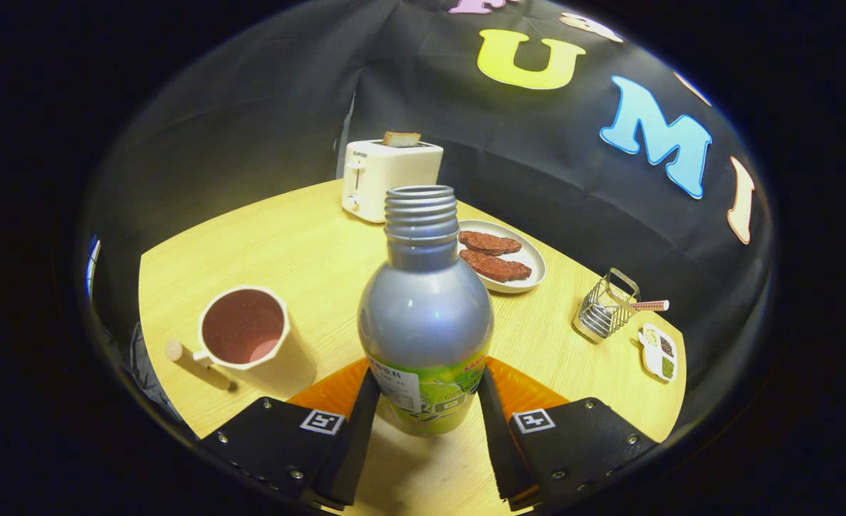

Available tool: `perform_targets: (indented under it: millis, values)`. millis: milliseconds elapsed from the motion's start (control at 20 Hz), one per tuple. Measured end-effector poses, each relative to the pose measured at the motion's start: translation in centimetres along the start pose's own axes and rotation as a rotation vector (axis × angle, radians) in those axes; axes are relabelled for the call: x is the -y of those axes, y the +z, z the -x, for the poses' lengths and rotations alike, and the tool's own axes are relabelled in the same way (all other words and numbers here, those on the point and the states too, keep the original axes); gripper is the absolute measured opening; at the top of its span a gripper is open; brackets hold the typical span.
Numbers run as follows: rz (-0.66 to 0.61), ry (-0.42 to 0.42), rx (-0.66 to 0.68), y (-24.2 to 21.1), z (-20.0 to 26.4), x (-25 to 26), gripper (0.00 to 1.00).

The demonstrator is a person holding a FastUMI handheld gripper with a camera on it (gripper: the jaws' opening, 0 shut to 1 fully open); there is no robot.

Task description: Take the bottle from table, then pour the juice into the cup, finally place the bottle on the coaster

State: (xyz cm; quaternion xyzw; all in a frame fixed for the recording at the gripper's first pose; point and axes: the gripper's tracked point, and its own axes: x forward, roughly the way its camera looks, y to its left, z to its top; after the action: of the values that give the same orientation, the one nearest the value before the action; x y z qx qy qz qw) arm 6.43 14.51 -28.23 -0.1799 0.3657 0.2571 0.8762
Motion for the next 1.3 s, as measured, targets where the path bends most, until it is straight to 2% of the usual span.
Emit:
perform_targets:
  millis: [300, 550, 1300]
  values:
    - [-0.064, -0.020, 0.084, 1.9, -2.9, 1.4, 0.71]
    - [-0.098, -0.009, 0.098, 2.1, -4.8, 1.8, 0.72]
    - [-0.129, 0.009, 0.116, 1.2, -5.5, 2.3, 0.80]
